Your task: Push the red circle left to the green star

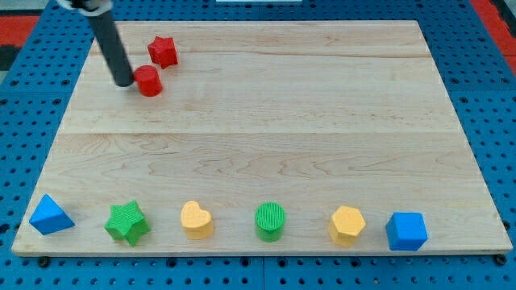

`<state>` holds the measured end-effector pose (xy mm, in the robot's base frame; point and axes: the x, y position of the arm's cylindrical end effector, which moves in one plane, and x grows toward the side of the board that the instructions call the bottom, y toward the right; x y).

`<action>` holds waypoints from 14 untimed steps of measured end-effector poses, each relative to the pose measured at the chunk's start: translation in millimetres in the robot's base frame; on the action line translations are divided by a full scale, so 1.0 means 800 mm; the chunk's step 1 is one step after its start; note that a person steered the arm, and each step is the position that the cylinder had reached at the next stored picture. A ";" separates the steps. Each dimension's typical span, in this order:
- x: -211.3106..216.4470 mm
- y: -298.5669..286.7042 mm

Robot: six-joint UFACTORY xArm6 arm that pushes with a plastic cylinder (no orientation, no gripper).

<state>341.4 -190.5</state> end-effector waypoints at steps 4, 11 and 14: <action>-0.017 0.108; 0.139 0.072; 0.125 0.012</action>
<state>441.1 -180.9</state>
